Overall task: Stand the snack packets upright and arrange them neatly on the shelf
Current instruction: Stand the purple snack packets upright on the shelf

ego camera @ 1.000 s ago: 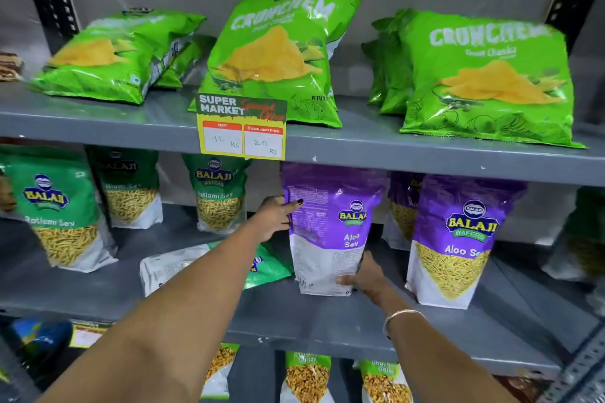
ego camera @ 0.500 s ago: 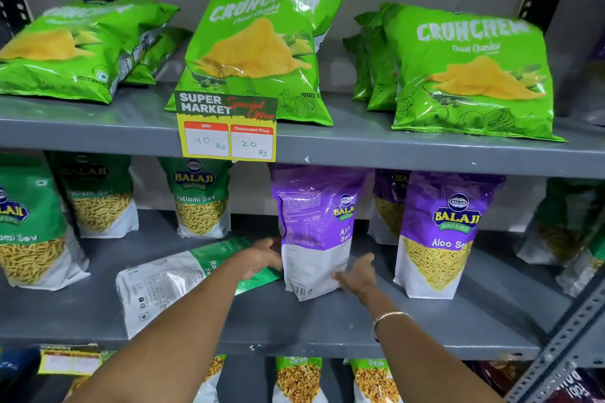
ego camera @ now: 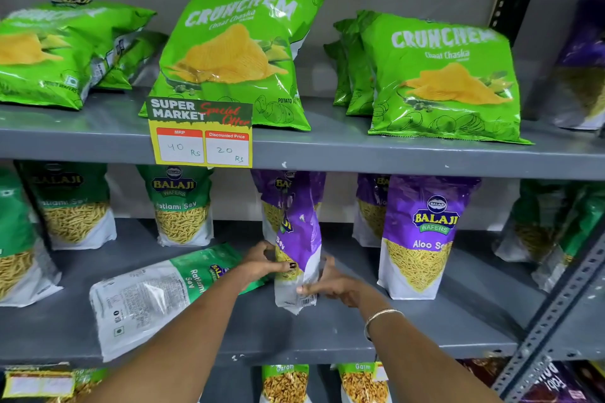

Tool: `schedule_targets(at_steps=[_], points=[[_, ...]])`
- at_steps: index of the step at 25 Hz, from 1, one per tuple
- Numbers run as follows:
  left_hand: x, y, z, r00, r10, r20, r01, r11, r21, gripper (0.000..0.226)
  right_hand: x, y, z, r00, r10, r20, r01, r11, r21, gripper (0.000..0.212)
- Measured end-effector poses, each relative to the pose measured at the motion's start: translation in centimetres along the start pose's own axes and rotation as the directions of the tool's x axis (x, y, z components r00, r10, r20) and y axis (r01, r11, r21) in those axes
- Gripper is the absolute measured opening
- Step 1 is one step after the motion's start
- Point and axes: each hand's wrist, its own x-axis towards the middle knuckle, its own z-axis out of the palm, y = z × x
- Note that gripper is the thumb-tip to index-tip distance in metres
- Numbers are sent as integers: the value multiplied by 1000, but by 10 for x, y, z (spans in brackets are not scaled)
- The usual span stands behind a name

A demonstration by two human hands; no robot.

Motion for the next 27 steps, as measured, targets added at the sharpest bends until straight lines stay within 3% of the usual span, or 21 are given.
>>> schedule_targets(at_steps=[2, 5, 6, 11, 13, 14, 16, 18, 21, 24, 27], points=[[0, 3, 2, 1000, -4, -28, 4, 1000, -1, 35, -6, -5, -2, 999, 2, -35, -3, 1000, -14, 78], [0, 3, 3, 1000, -3, -2, 2, 997, -83, 75, -12, -1, -13, 999, -19, -26, 21, 999, 49, 48], [0, 2, 3, 1000, 3, 15, -1, 997, -83, 78, -14, 0, -18, 999, -33, -27, 34, 997, 66, 45], [1, 4, -2, 995, -15, -97, 14, 1000, -11, 29, -8, 7, -34, 1000, -13, -14, 15, 994, 112, 33], [2, 5, -1, 986, -25, -165, 16, 998, -59, 29, -6, 7, -38, 999, -2, -50, 11, 983, 181, 26], [2, 5, -2, 980, -21, -196, 7, 998, -68, 30, -5, 7, -40, 999, -9, -45, 18, 981, 194, 27], [3, 3, -2, 978, -46, -205, 29, 996, -87, 58, -3, 7, -43, 999, -45, 19, 40, 981, 189, 41], [1, 5, 1, 976, -53, -211, 41, 997, -61, 56, -2, 4, -41, 990, -126, 64, 114, 979, 169, 47], [5, 2, 7, 953, -31, -302, 49, 998, 50, 79, 9, 8, -38, 980, -196, -20, 197, 962, 190, 55], [2, 8, 17, 942, -42, -332, 54, 998, 26, 69, 18, 14, -39, 974, -218, -56, 224, 954, 198, 75], [2, 7, 21, 949, -55, -310, 56, 998, -8, 60, 17, 8, -45, 975, -222, 15, 217, 964, 153, 58]])
